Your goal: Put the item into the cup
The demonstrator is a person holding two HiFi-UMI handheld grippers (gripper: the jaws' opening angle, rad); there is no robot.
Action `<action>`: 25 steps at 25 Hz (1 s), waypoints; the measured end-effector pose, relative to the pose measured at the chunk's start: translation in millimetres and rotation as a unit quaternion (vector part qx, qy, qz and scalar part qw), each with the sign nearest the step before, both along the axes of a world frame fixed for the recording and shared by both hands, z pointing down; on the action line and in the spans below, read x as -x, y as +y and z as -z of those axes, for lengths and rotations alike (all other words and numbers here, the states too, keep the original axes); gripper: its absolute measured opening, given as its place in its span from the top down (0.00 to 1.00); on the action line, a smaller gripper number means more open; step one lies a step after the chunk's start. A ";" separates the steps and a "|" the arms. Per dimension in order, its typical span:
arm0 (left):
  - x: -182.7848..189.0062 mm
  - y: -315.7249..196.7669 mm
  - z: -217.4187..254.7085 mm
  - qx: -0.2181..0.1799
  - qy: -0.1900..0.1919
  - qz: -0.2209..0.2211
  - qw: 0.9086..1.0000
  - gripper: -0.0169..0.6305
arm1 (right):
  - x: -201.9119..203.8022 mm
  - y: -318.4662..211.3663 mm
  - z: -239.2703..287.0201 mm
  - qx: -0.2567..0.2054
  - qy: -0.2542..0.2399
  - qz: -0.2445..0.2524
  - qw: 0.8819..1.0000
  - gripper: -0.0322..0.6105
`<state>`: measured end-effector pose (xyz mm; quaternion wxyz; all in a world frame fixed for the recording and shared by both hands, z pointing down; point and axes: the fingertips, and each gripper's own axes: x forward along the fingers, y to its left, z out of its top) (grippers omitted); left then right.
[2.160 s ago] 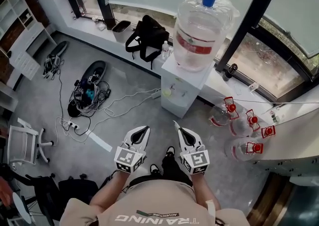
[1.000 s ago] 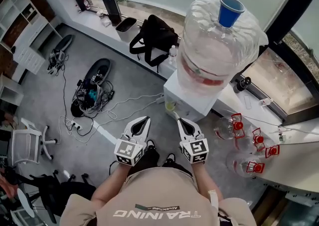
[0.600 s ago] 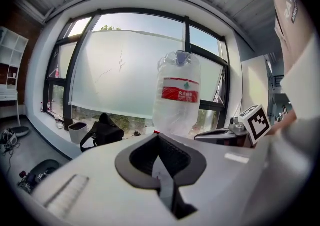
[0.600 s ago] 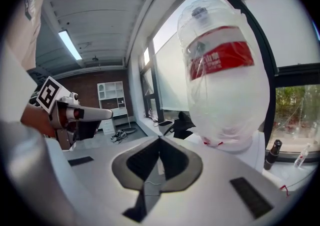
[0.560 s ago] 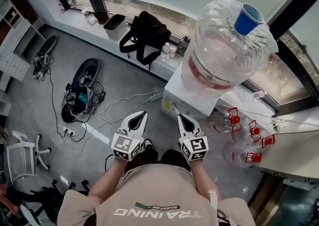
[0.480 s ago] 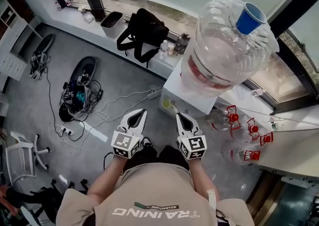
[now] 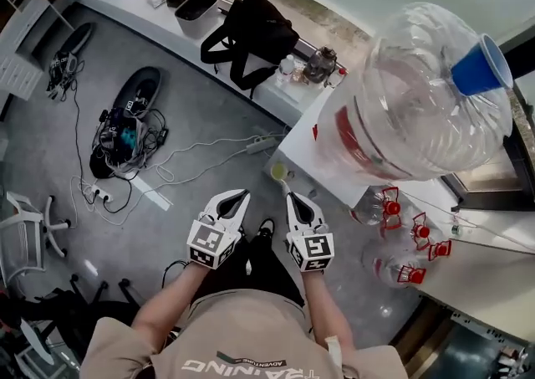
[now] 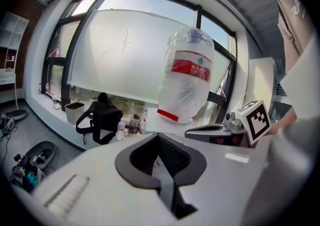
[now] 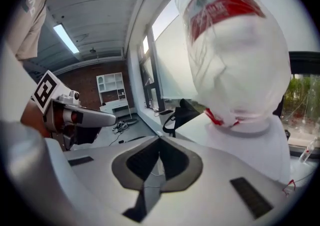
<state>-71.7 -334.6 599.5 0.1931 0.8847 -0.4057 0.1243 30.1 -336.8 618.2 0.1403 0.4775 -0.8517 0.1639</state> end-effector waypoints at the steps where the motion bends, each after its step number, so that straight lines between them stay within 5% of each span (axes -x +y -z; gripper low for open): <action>1: -1.4 -0.8 -10.6 0.007 -0.003 0.002 1.000 0.96 | -0.6 -2.2 -10.7 0.005 -0.001 0.000 1.000 0.93; 11: -3.7 -12.4 -113.8 0.037 -0.016 0.041 0.998 0.96 | 9.4 -7.7 -130.9 0.049 -0.026 -0.005 0.998 0.93; 25: -1.6 -28.4 -235.4 0.064 -0.016 0.049 0.997 0.96 | 5.3 -39.6 -257.7 0.042 0.033 0.006 0.999 0.93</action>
